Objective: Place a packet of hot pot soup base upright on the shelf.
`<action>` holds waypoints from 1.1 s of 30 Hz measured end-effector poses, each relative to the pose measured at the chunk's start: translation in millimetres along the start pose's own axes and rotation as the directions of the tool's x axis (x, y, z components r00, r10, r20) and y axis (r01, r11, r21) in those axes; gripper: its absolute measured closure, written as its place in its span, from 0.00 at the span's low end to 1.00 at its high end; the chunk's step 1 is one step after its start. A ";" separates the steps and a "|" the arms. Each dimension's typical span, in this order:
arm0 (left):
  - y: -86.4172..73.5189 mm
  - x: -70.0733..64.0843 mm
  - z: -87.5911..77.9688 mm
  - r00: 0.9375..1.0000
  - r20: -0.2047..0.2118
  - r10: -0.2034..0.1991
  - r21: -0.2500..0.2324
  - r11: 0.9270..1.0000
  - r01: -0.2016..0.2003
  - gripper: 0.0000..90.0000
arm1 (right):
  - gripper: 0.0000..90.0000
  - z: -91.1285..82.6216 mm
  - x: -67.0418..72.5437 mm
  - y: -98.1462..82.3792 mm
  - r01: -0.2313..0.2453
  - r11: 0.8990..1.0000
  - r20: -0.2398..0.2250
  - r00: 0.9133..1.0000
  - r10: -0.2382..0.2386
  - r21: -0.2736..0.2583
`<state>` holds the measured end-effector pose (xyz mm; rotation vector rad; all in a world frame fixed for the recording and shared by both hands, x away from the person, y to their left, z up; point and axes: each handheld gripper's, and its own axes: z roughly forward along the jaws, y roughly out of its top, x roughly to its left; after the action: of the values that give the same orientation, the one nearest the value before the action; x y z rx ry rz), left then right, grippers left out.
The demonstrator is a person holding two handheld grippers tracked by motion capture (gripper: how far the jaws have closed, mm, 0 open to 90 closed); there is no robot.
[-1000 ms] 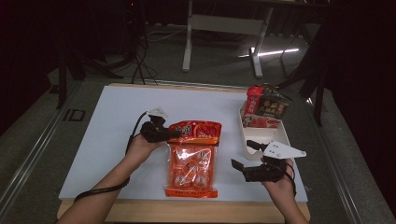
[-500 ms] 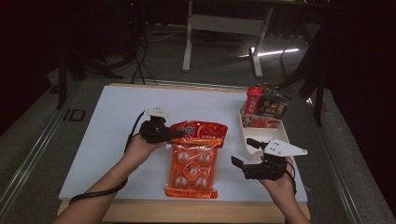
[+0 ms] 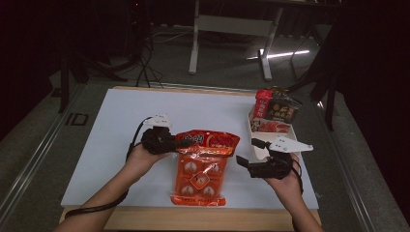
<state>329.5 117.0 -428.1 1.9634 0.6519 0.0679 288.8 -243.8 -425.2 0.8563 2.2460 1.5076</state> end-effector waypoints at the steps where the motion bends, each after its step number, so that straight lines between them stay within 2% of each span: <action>1: 0.5 -1.6 -0.8 1.000 0.003 0.004 -0.001 1.000 -0.004 1.00 | 0.15 2.3 -0.5 -0.2 -0.004 1.000 -0.009 1.000 0.005 0.004; 8: -0.7 -8.1 -4.3 1.000 0.028 0.015 -0.022 1.000 -0.015 1.00 | 0.15 19.1 4.3 -1.4 -0.004 1.000 -0.062 0.998 0.006 0.027; 10: -1.6 -10.7 -5.2 0.999 0.031 0.021 -0.031 0.999 -0.020 1.00 | 0.16 24.9 5.1 -0.5 -0.022 1.000 -0.094 0.995 0.023 0.018; 13: -2.3 -12.8 -6.3 0.999 0.034 0.024 -0.039 0.999 -0.022 1.00 | 0.16 28.5 5.4 0.5 -0.018 1.000 -0.103 0.994 0.020 0.021; 17: -1.9 -19.6 -9.7 0.998 0.034 0.046 -0.042 0.998 -0.045 1.00 | 0.23 37.8 6.7 0.4 -0.022 0.999 -0.139 0.990 0.027 0.037; 20: -0.8 -23.9 -10.9 0.998 0.037 0.059 -0.043 0.997 -0.057 1.00 | 0.31 41.8 7.0 -1.2 -0.026 0.998 -0.156 0.987 0.034 0.050; 24: -0.4 -27.2 -12.0 0.997 0.031 0.072 -0.042 0.997 -0.071 1.00 | 0.54 45.1 8.1 -1.4 -0.016 0.998 -0.179 0.983 0.027 0.065; 25: -0.5 -27.7 -12.0 0.997 0.038 0.069 -0.046 0.997 -0.067 1.00 | 0.54 45.1 8.1 -1.4 -0.016 0.998 -0.179 0.983 0.027 0.065; 26: -0.3 -28.6 -12.1 0.997 0.036 0.071 -0.042 0.997 -0.070 1.00 | 0.63 47.5 8.9 -1.5 0.008 0.996 -0.188 0.982 0.009 0.089; 30: -1.9 -27.2 -11.9 0.998 0.033 0.062 -0.044 0.997 -0.061 1.00 | 0.75 49.4 8.1 -1.4 -0.006 0.995 -0.208 0.978 0.026 0.096; 32: -3.0 -26.1 -11.4 0.998 0.030 0.055 -0.042 0.998 -0.053 1.00 | 0.94 49.5 9.1 -1.7 0.009 0.994 -0.224 0.974 0.016 0.108; 33: -3.0 -26.1 -11.4 0.998 0.030 0.055 -0.042 0.998 -0.053 1.00 | 0.94 49.5 9.1 -1.7 0.009 0.994 -0.224 0.974 0.016 0.108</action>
<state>302.3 115.0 -419.2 1.9391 0.5731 0.0835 308.5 -202.3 -446.0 0.7524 2.5092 1.5660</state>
